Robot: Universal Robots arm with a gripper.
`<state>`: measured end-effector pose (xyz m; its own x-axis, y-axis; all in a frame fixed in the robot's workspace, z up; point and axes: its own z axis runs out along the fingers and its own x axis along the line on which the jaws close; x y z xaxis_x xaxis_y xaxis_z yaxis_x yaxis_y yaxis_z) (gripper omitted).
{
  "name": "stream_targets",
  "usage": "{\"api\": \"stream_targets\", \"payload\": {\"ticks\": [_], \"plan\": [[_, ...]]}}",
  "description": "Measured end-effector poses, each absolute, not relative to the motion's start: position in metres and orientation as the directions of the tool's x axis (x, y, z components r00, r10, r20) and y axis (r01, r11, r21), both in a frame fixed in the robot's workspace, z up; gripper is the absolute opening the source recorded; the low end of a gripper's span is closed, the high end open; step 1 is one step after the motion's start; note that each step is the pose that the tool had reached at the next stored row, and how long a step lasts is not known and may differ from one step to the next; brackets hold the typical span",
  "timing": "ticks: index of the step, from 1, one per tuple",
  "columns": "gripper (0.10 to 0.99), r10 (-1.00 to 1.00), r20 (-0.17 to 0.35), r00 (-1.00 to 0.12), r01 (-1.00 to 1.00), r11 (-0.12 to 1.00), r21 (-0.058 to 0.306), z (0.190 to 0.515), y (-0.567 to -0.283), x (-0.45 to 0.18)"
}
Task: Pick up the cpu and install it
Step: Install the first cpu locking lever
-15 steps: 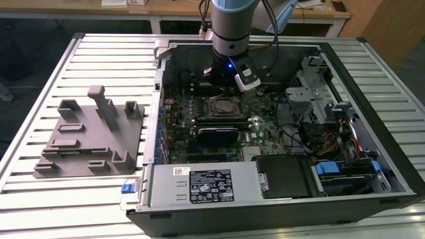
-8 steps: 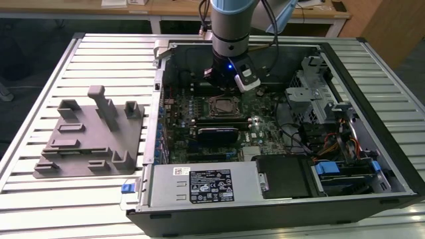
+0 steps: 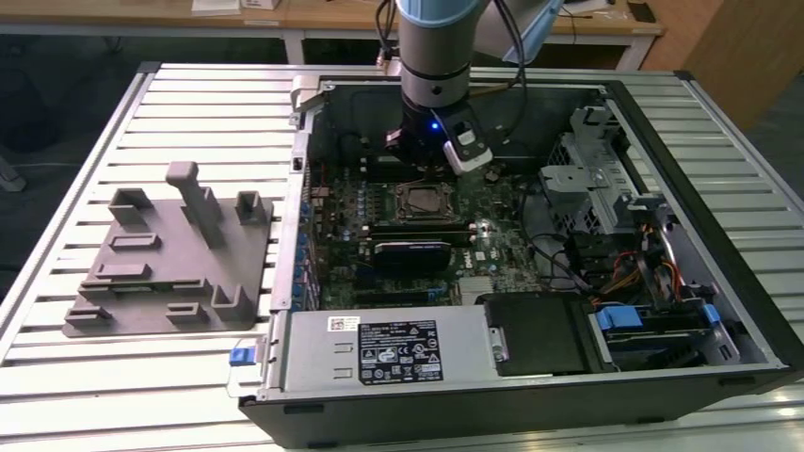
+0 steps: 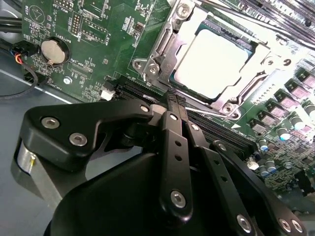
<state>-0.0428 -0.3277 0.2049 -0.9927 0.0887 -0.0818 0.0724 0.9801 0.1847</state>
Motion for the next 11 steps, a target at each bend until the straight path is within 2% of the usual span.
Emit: {"api": "stream_targets", "payload": {"ticks": [6, 11], "plan": [[0.106, 0.090, -0.135, -0.987, 0.064, 0.980, 0.189, 0.2037, -0.3277, -0.0492], [0.106, 0.090, -0.135, -0.987, 0.064, 0.980, 0.189, 0.2036, -0.3277, -0.0498]]}}
